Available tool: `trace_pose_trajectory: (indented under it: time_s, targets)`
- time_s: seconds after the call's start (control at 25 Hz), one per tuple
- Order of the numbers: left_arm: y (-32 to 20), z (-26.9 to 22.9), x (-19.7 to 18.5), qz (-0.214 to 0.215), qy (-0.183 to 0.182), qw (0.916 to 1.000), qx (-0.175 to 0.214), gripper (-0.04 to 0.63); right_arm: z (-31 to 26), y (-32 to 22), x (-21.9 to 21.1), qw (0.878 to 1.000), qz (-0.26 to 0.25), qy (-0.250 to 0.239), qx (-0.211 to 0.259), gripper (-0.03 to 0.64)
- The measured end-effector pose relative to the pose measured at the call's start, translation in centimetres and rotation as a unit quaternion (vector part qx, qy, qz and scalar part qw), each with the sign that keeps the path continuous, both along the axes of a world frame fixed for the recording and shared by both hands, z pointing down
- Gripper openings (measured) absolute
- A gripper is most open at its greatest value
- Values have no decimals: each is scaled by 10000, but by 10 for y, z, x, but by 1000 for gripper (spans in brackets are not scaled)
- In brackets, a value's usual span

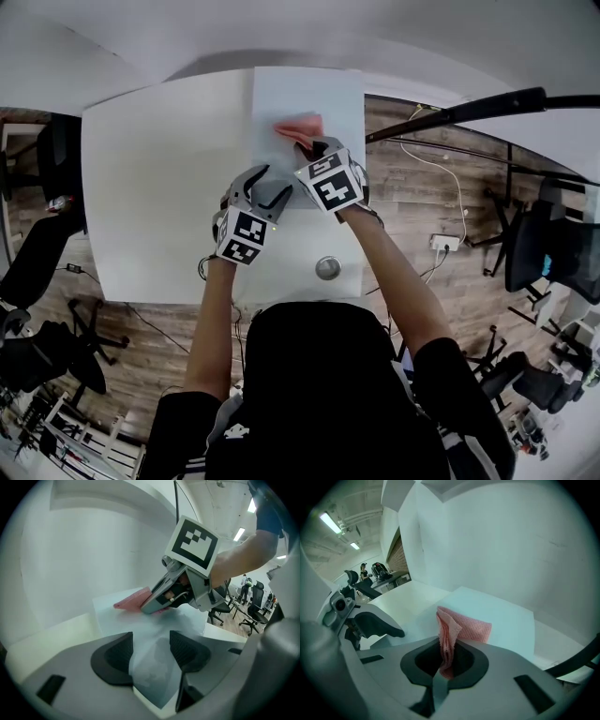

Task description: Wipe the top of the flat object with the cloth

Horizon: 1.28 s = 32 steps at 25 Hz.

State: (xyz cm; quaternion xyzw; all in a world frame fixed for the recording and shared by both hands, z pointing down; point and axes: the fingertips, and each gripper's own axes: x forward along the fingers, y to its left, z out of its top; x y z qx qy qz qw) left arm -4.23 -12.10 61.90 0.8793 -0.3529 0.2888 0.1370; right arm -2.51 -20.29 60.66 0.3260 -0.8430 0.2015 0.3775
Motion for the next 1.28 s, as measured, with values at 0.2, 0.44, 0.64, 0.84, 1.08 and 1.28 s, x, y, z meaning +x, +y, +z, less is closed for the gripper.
trace_pose_trajectory:
  time_s: [0.2, 0.44, 0.64, 0.84, 1.08, 1.28]
  targets:
    - [0, -1, -1, 0, 12, 10000, 9, 241, 3, -17, 35, 9992, 371, 129, 91, 44]
    - [0, 0, -1, -3, 30, 10000, 12, 241, 4, -31, 75, 9963, 808, 259, 127, 44]
    - [0, 0, -1, 3, 34, 10000, 14, 240, 2, -39, 95, 9934, 1095, 294, 183, 44]
    - [0, 0, 0, 24, 46, 10000, 19, 240, 3, -44, 108, 9908, 1261, 388, 298, 44]
    - [0, 0, -1, 20, 45, 10000, 25, 240, 3, -48, 104, 9911, 1226, 439, 267, 44]
    - [0, -1, 0, 33, 44, 10000, 16, 239, 2, -55, 88, 9920, 1124, 497, 275, 44]
